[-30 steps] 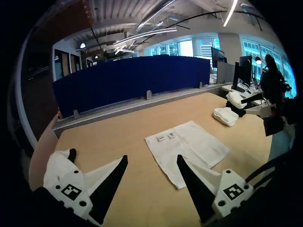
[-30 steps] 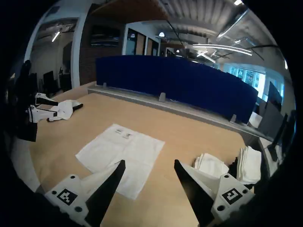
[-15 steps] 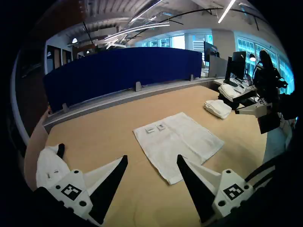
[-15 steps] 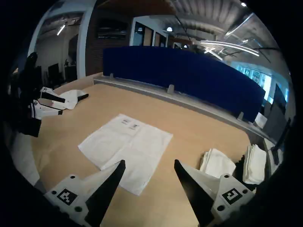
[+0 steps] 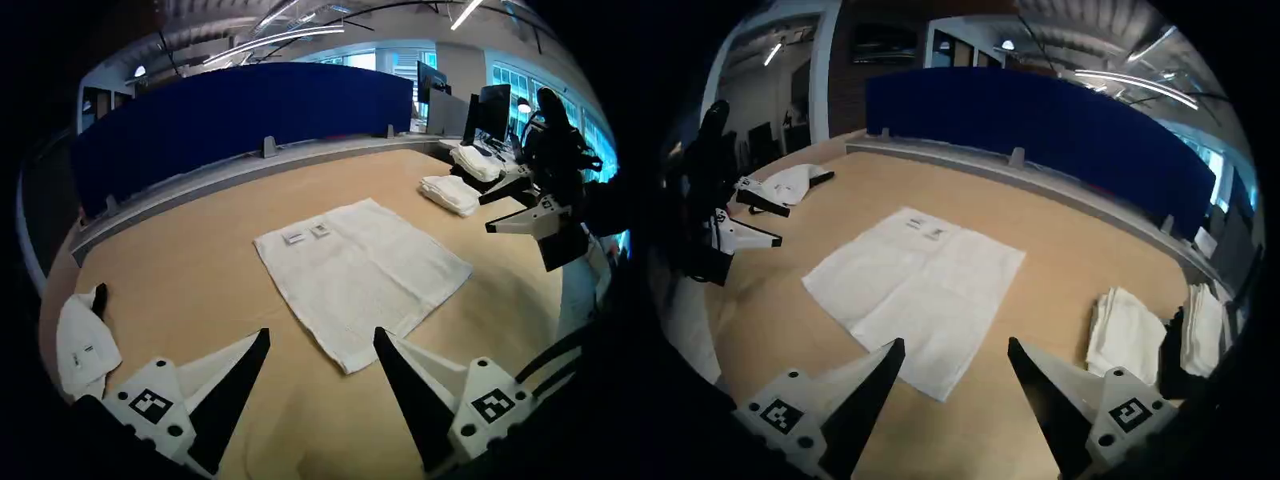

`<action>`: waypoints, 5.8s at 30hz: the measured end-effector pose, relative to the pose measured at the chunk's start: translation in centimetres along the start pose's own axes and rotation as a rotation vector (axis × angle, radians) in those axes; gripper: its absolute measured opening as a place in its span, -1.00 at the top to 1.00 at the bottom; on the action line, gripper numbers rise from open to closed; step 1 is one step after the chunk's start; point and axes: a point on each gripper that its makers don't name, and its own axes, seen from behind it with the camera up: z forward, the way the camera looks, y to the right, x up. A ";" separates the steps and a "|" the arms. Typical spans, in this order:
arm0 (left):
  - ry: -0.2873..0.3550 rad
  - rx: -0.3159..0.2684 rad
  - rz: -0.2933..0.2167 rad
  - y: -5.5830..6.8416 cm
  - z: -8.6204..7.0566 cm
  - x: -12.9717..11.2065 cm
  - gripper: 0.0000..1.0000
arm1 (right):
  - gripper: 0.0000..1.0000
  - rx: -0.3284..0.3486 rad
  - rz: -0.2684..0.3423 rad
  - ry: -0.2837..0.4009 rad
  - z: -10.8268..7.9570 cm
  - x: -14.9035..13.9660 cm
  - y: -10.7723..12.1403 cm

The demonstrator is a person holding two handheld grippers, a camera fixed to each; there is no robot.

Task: Fold towel

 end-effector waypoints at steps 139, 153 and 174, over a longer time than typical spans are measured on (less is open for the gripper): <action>-0.171 -0.024 -0.152 3.0 -2.8 1.3 0.83 | 0.77 0.098 0.049 -0.117 -4.7 0.9 -2.1; -0.179 -0.037 -0.193 3.6 -4.5 1.9 0.83 | 0.77 0.107 0.081 -0.127 -6.4 1.2 -2.7; -0.219 -0.009 -0.289 2.2 -2.3 2.6 0.83 | 0.77 0.109 0.085 -0.169 -3.6 2.1 -1.3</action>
